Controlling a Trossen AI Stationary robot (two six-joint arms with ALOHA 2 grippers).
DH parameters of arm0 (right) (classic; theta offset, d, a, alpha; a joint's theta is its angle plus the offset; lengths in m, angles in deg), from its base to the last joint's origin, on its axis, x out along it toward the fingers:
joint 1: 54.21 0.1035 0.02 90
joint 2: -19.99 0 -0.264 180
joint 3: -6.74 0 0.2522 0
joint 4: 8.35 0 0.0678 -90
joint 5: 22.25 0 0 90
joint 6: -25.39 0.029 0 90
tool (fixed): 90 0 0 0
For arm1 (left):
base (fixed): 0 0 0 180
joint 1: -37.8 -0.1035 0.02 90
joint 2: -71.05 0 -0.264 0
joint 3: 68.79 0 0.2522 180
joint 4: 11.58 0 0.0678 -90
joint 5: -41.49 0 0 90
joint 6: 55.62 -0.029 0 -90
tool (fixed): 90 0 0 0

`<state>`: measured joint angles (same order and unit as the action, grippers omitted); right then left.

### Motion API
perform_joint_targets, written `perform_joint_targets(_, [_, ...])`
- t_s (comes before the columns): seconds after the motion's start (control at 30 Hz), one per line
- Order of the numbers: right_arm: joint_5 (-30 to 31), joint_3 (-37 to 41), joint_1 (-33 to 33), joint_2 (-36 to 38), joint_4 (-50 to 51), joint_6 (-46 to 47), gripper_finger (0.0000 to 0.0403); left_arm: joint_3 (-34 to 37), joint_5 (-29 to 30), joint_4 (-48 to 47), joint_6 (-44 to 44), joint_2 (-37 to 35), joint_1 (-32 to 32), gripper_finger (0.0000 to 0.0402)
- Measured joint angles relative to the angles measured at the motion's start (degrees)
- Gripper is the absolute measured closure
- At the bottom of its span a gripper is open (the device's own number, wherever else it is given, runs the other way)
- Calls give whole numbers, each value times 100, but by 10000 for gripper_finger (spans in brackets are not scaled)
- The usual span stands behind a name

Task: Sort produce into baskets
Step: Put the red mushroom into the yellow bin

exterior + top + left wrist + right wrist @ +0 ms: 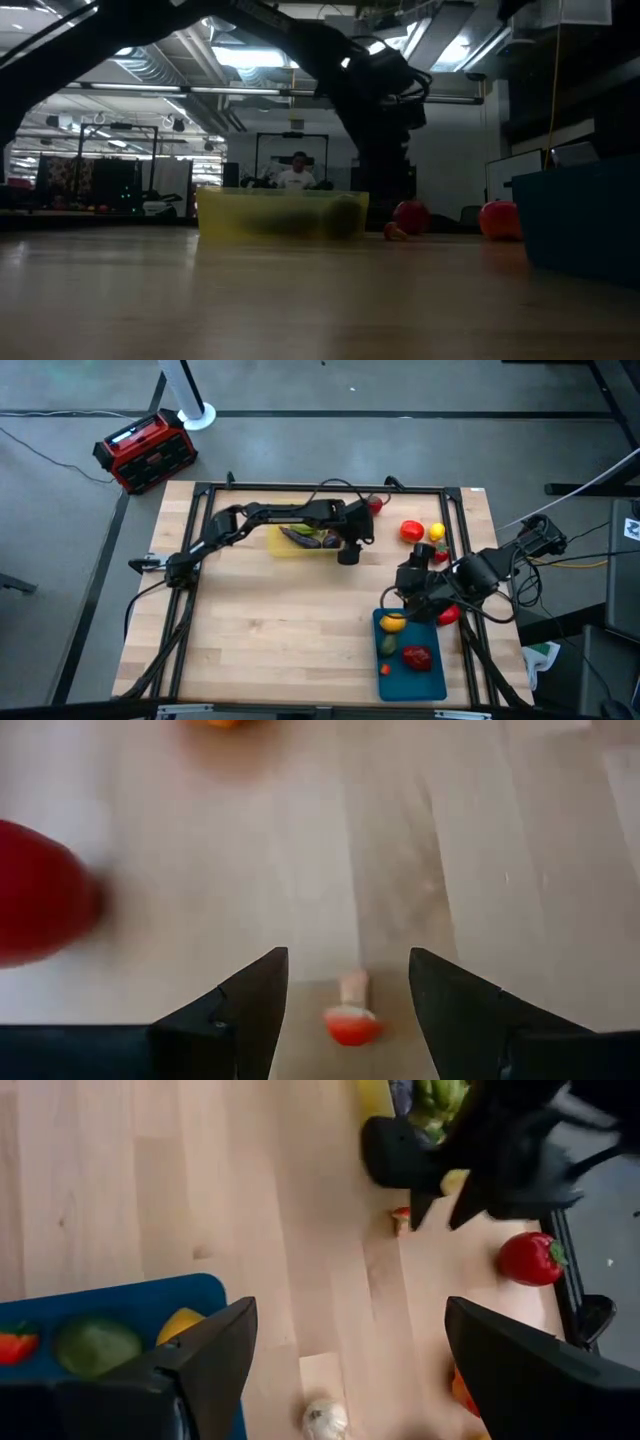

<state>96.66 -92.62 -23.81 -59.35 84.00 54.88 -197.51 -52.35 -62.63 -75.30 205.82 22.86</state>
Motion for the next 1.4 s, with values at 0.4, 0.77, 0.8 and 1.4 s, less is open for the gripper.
perform_joint_targets(0.4, [9,0,-19,-1,-98,-21,84,12,515,-114,-195,19,196,196])
perform_joint_targets(0.77, [7,0,-19,-1,-110,-19,84,21,689,-107,-153,92,165,196])
perform_joint_targets(0.8, [7,0,-19,-1,-109,-19,84,22,691,-105,-154,142,165,196])
perform_joint_targets(1.4, [5,0,-17,-4,-107,14,84,17,773,-291,-247,458,132,196])
